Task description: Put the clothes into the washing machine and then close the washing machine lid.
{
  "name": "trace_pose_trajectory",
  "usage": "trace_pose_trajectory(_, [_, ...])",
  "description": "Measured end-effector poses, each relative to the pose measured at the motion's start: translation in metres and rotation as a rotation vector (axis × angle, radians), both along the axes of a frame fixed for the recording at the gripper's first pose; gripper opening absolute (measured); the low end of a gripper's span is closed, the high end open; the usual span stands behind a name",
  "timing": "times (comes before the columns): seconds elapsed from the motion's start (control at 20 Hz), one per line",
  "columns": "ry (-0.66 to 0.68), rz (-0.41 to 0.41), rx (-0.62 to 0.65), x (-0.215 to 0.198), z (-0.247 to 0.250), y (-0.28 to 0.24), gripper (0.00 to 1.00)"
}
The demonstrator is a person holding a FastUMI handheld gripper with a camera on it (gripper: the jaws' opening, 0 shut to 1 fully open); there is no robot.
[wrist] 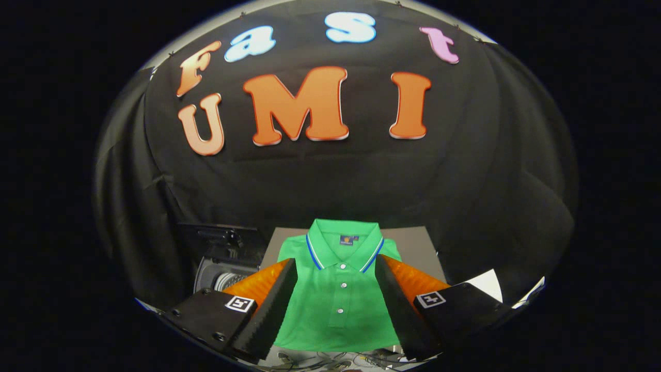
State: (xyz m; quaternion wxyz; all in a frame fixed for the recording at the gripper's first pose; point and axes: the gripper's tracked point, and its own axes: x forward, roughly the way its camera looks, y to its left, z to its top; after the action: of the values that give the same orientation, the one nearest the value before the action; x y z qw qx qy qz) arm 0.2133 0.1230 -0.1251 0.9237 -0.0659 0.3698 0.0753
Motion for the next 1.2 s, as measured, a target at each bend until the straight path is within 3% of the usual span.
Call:
trace_pose_trajectory(0.25, [0.286, -0.012, -0.014, 0.008, -0.074, 0.008, 0.99])
trace_pose_trajectory(0.8, [0.54, -0.049, -0.185, 0.012, -0.128, -0.019, 0.99])
trace_pose_trajectory(1.2, [0.723, -0.033, -0.164, 0.013, -0.141, -0.019, 1.0])
